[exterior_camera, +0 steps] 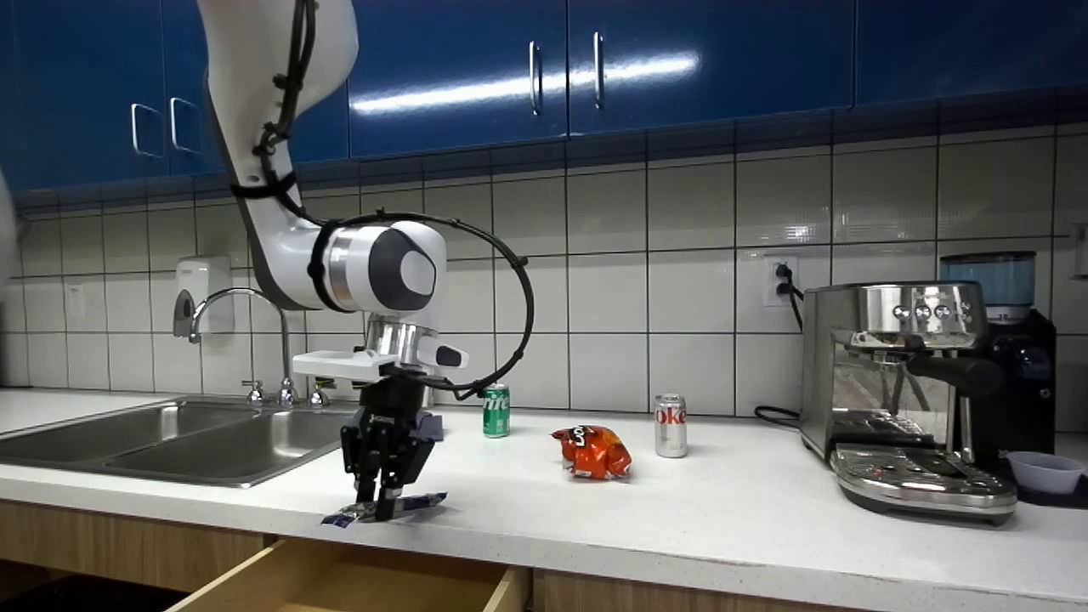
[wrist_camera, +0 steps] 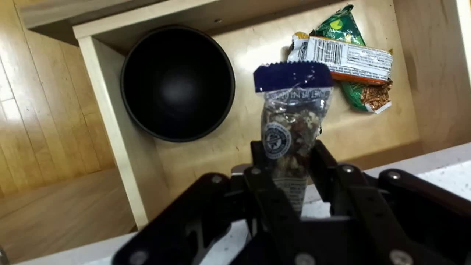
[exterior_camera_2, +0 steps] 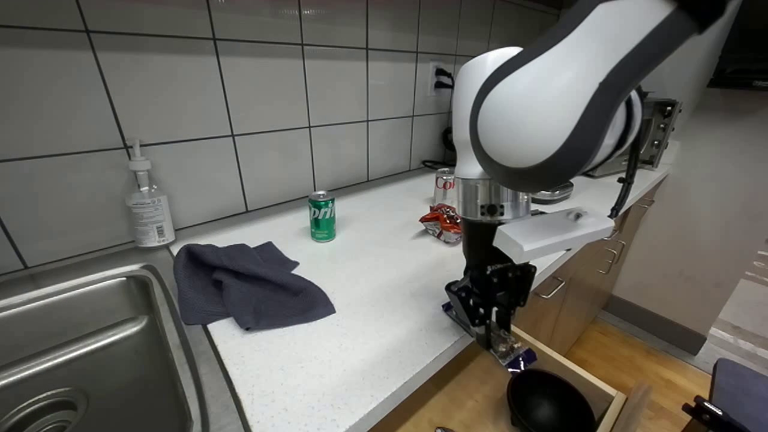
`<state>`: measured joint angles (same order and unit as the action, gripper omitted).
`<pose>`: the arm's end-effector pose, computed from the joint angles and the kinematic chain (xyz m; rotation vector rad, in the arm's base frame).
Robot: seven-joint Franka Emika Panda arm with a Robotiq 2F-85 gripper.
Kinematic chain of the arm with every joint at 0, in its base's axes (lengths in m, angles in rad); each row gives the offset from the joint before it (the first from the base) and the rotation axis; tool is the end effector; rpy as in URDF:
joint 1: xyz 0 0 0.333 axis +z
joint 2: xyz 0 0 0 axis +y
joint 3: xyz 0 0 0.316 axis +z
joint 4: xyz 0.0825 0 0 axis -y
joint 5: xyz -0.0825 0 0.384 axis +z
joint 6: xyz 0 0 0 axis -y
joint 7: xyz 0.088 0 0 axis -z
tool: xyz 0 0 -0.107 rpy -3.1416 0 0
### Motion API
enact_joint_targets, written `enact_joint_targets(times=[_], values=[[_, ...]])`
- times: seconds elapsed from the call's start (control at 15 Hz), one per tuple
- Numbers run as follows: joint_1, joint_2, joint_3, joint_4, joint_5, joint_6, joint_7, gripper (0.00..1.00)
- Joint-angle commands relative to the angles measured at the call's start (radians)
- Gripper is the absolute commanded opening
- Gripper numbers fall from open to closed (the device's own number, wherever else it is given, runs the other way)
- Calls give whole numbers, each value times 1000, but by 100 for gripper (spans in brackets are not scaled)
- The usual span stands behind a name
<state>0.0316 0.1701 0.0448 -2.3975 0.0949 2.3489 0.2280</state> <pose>0.4738 0.0381 0.2294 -3.0685 0.3474 0.3510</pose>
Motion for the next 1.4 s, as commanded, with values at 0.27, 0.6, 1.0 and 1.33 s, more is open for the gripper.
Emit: enact_joint_targets(times=[0.27, 0.6, 1.0, 1.33], values=[[66, -145, 32, -262, 110, 166, 192, 9], [108, -111, 50, -291, 130, 277, 381, 9], [132, -16, 44, -256, 133, 417, 544, 9], [149, 29, 37, -235, 121, 448, 595, 59]])
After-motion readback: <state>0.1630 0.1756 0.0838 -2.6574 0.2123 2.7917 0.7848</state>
